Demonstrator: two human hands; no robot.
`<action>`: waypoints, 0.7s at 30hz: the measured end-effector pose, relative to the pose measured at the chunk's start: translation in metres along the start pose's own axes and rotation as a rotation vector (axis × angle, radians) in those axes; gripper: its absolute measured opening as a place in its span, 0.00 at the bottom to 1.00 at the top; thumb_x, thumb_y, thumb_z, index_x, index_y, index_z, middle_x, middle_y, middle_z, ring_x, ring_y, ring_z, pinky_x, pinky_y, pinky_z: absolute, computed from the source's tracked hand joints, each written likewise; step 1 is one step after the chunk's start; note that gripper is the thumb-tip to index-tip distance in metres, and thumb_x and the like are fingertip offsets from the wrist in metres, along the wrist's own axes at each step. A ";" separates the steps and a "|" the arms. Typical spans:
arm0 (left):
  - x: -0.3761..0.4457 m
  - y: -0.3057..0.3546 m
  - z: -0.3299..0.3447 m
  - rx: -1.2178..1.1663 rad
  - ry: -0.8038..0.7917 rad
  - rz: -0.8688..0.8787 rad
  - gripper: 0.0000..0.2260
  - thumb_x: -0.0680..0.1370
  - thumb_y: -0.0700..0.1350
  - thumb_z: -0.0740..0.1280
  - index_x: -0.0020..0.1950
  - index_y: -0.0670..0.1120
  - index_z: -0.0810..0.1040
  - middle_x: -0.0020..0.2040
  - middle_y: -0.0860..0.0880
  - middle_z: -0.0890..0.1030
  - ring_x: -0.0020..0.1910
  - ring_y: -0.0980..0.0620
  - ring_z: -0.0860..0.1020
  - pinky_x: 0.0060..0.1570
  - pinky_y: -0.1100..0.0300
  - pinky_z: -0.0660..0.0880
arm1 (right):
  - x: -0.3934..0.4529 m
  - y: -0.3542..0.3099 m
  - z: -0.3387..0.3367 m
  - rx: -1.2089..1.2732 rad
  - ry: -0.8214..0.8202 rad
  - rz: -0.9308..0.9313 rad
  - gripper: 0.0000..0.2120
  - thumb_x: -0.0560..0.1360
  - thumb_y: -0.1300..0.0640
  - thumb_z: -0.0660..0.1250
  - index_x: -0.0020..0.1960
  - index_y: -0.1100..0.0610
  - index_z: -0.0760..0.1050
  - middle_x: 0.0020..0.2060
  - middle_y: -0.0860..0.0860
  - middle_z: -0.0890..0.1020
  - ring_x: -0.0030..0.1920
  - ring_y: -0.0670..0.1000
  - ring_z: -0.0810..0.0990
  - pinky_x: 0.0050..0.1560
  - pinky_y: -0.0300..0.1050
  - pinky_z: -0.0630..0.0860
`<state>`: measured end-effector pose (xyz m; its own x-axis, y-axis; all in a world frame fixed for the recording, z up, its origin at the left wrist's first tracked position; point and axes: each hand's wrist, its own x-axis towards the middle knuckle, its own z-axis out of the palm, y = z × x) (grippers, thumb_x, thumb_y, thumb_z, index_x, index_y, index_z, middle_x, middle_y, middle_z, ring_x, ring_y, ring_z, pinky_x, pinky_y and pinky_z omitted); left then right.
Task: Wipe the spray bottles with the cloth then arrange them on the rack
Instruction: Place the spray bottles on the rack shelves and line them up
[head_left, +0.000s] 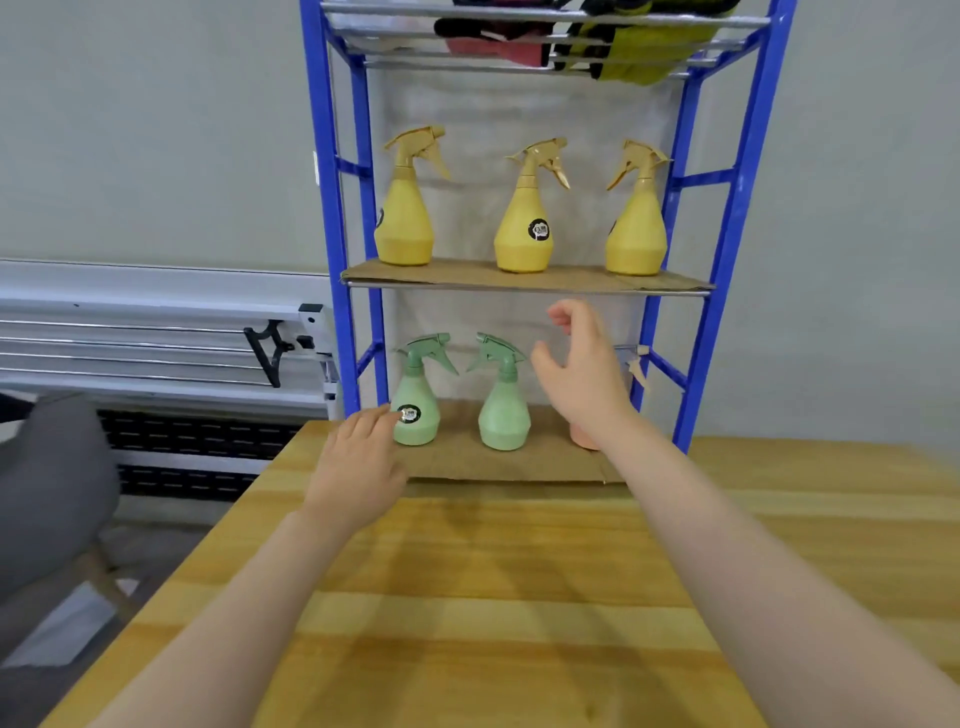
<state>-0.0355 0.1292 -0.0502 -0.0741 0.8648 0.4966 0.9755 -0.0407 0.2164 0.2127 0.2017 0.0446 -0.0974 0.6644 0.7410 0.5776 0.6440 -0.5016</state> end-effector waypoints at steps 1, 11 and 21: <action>-0.009 -0.006 0.008 -0.004 -0.047 -0.030 0.27 0.75 0.44 0.64 0.74 0.46 0.64 0.74 0.47 0.66 0.72 0.45 0.63 0.71 0.50 0.62 | -0.009 0.000 0.008 -0.019 -0.036 0.019 0.17 0.77 0.54 0.65 0.64 0.50 0.66 0.58 0.44 0.71 0.60 0.43 0.70 0.59 0.41 0.66; -0.044 -0.040 0.066 -0.097 -0.244 -0.165 0.30 0.79 0.51 0.62 0.78 0.46 0.56 0.78 0.47 0.59 0.76 0.45 0.57 0.74 0.49 0.58 | -0.075 0.007 0.087 0.040 -0.432 0.251 0.22 0.77 0.57 0.65 0.69 0.57 0.65 0.66 0.53 0.71 0.67 0.52 0.70 0.60 0.37 0.63; -0.035 -0.050 0.085 -0.060 -0.185 -0.094 0.30 0.80 0.55 0.60 0.79 0.50 0.53 0.79 0.51 0.53 0.78 0.46 0.52 0.74 0.48 0.58 | -0.082 0.029 0.131 0.082 -0.574 0.422 0.24 0.79 0.54 0.63 0.73 0.55 0.62 0.71 0.50 0.69 0.66 0.50 0.72 0.58 0.40 0.68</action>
<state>-0.0637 0.1434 -0.1497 -0.1197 0.9432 0.3099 0.9515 0.0199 0.3069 0.1308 0.2158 -0.0891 -0.3035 0.9430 0.1362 0.5994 0.3001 -0.7421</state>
